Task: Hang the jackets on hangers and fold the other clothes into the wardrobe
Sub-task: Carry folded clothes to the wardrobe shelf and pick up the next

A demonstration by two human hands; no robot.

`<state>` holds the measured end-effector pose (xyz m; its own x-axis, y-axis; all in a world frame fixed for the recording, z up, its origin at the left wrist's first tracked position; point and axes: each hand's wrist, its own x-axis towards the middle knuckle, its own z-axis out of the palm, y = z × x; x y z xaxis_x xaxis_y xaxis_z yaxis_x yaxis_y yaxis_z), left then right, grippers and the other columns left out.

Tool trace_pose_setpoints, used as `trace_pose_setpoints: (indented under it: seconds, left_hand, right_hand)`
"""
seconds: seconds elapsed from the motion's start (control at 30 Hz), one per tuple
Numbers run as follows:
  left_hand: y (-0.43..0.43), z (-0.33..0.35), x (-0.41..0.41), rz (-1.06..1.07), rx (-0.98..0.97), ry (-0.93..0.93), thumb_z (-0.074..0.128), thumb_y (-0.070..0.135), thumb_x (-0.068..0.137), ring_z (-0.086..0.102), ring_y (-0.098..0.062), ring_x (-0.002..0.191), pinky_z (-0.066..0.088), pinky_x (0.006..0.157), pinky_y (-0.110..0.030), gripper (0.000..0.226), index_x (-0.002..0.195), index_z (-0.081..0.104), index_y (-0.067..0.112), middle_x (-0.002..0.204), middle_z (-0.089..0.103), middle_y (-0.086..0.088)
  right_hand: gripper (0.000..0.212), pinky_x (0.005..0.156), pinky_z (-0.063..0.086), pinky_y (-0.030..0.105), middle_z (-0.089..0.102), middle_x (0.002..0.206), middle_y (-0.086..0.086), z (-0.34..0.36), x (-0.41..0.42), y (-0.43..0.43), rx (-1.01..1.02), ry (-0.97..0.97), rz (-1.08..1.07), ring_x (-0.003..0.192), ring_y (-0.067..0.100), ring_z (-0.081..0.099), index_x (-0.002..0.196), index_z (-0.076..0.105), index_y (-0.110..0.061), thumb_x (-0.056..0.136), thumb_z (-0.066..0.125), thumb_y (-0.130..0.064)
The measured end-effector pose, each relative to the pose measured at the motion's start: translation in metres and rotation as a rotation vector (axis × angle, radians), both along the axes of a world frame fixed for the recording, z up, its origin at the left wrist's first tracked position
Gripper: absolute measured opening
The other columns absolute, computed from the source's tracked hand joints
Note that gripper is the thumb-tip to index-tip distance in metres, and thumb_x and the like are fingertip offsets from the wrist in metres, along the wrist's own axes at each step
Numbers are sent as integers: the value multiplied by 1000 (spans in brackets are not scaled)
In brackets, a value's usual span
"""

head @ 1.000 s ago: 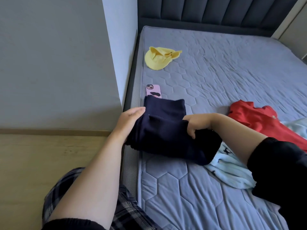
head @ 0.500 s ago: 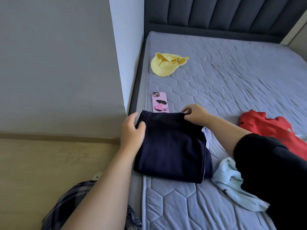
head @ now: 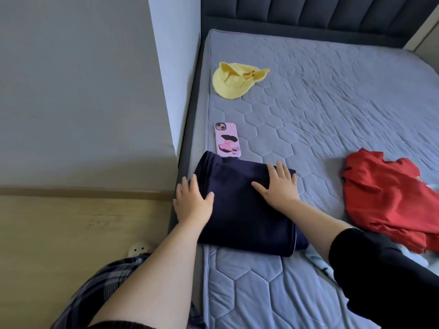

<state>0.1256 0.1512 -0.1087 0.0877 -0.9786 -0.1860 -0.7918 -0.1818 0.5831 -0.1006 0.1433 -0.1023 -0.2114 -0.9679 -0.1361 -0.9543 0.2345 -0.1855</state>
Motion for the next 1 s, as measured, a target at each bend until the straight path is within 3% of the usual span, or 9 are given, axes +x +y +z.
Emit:
trace_pose_setpoints:
  seconds: [0.13,0.2,0.27,0.4,0.63,0.7,0.83,0.93,1.0]
  left_hand:
    - [-9,6,8,296,163,509,49,30,97,38,-28,136,30,109,-35,57,147,33,10,150,38,-10]
    - [-11,5,11,318,207,572,53,26,95,54,-29,113,41,94,-34,26,115,61,11,120,61,-11]
    - [-10,6,10,293,284,603,54,22,94,58,-29,95,43,80,-33,16,80,58,14,92,63,-8]
    - [-9,13,8,275,437,486,50,20,97,57,-34,108,48,94,-40,26,112,60,1,115,61,-16]
    - [6,40,19,377,548,993,43,9,98,59,-21,72,49,67,-36,20,88,60,10,82,63,-6]
    - [6,38,21,372,526,846,47,8,96,60,-25,75,52,66,-38,14,97,60,5,87,64,-10]
    - [11,19,18,144,161,-43,44,15,96,48,-36,121,41,98,-39,39,133,48,4,134,51,-17]
    - [17,27,4,-194,-227,-170,42,31,99,25,-29,140,24,112,-41,54,149,27,16,156,25,-8]
    - [22,24,-10,-536,-161,-246,35,41,100,3,-23,148,10,117,-45,59,153,14,24,161,3,1]
  right_hand:
    - [78,113,26,42,30,152,10,4,-8,20,-183,-402,-353,140,28,27,147,26,-10,88,58,-49]
    - [63,92,42,35,52,127,7,1,-18,31,-166,-695,-527,118,26,51,132,41,-8,86,64,-43]
    - [61,83,46,33,59,115,5,0,-24,42,-37,-789,-604,100,24,58,118,51,-10,78,68,-52]
    - [66,90,49,39,55,119,9,-6,-29,49,116,-726,-628,104,29,57,113,56,-13,70,67,-62]
    - [24,63,49,29,66,86,7,10,-33,54,-41,-1107,-623,74,18,62,100,63,-6,90,65,-28]
    - [29,64,52,31,68,87,11,5,-32,59,-9,-1120,-654,73,21,64,95,64,-3,86,70,-30]
    - [47,84,55,37,70,95,12,5,-26,61,129,-1129,-687,86,26,67,100,65,-5,75,77,-44]
    - [68,95,51,39,71,105,9,9,-32,58,271,-1212,-722,98,27,67,113,62,-12,63,81,-53]
    - [52,93,49,36,71,103,7,15,-30,58,342,-1274,-710,97,24,66,112,63,-14,75,75,-49]
